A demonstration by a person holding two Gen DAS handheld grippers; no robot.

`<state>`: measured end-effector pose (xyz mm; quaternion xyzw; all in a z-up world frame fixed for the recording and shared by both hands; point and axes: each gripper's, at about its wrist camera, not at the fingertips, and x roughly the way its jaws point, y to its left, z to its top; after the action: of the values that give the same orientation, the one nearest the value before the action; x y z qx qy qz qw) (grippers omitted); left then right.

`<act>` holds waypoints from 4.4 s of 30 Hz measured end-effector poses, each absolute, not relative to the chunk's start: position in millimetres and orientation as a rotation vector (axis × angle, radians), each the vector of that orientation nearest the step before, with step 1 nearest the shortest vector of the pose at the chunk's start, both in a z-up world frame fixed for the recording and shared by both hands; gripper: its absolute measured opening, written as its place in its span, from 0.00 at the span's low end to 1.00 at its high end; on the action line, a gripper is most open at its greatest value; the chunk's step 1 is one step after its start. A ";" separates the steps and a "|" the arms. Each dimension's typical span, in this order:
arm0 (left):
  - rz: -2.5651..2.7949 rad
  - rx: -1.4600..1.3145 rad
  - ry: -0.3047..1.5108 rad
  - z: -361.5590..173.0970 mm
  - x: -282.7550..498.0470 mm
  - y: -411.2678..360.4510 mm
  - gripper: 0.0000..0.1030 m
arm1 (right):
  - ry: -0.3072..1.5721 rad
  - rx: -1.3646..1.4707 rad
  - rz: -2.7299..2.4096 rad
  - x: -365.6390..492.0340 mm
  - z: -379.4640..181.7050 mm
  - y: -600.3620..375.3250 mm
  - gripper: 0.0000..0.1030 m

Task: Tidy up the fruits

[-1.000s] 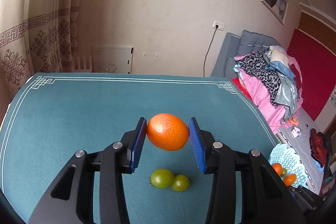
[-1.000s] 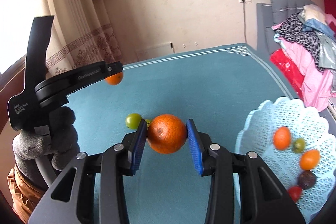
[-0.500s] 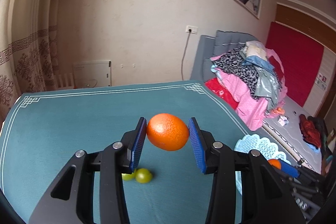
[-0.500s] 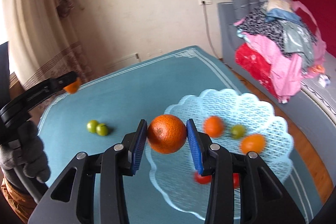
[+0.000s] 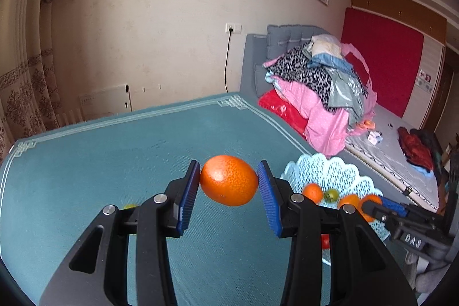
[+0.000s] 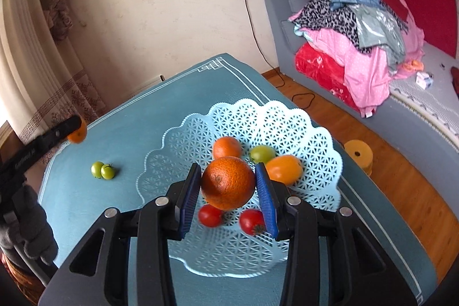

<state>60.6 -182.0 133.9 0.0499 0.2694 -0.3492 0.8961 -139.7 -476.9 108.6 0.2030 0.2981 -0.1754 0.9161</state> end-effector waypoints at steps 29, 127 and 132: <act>-0.786 0.190 0.601 121.2 17.8 -231.5 0.57 | 0.564 0.485 -0.327 -158.3 96.8 -508.0 0.39; -0.478 0.115 0.692 88.6 41.6 -147.8 0.93 | 0.515 0.348 -0.251 -167.9 100.2 -468.7 0.61; -0.434 0.099 0.692 88.4 49.0 -129.2 0.93 | 0.518 0.312 -0.217 -163.7 101.7 -452.2 0.61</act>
<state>49.0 -129.2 88.4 0.0482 0.3364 -0.2107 0.9166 -163.7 -452.2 101.7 0.1534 0.2544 -0.1068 0.9489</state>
